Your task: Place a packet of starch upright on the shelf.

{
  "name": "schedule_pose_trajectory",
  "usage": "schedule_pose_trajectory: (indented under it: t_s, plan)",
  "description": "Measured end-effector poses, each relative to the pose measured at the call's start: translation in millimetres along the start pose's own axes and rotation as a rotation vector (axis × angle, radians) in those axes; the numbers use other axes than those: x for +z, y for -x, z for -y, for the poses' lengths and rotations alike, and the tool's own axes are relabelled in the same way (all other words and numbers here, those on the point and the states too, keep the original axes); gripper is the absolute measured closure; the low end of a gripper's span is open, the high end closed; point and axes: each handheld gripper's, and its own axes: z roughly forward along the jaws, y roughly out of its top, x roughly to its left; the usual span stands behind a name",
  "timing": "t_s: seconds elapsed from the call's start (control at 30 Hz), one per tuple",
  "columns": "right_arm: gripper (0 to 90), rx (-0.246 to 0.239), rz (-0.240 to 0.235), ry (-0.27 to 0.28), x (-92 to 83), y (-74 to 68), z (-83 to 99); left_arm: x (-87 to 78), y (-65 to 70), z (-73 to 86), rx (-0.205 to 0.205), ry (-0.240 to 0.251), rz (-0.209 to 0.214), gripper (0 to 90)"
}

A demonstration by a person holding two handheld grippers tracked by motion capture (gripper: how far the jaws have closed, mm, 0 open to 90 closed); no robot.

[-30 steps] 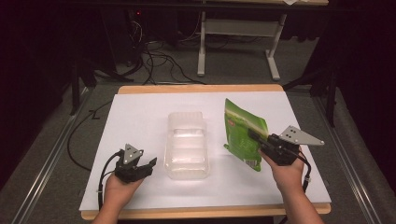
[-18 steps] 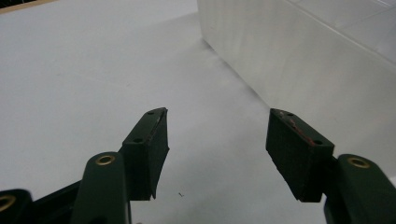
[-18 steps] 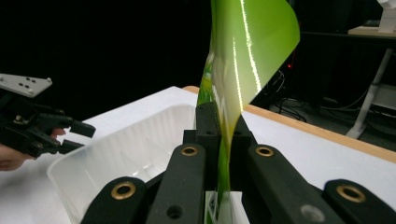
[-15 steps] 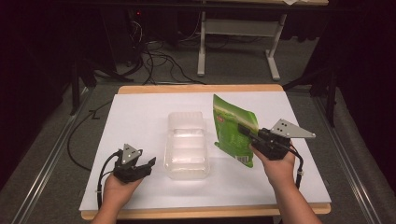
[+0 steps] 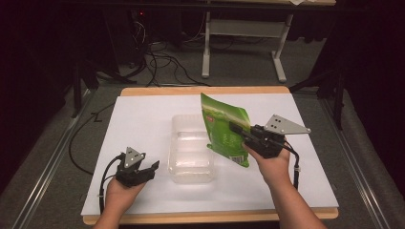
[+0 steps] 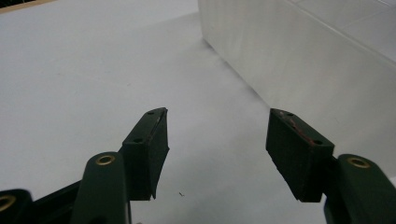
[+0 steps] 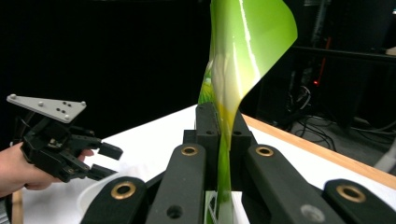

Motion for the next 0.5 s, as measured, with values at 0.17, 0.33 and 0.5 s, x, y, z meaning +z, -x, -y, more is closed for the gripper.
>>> schedule_pose_trajectory:
  t_s: [0.17, 0.33, 0.5]
  plan:
    - [88.7, -0.009, -0.037, 0.01, 11.8, -6.9, -3.3, 0.0, -0.7, 0.1, -0.003, 0.0, -0.001, 39.5]
    - [88.7, -0.006, -0.092, 0.013, 32.4, -18.5, -4.1, 0.2, -1.1, 0.4, -0.006, -0.001, -0.001, 39.4]
    - [88.7, -0.006, -0.128, 0.008, 46.7, -25.3, -2.9, -0.1, -1.7, 0.4, -0.008, 0.0, -0.006, 39.5]
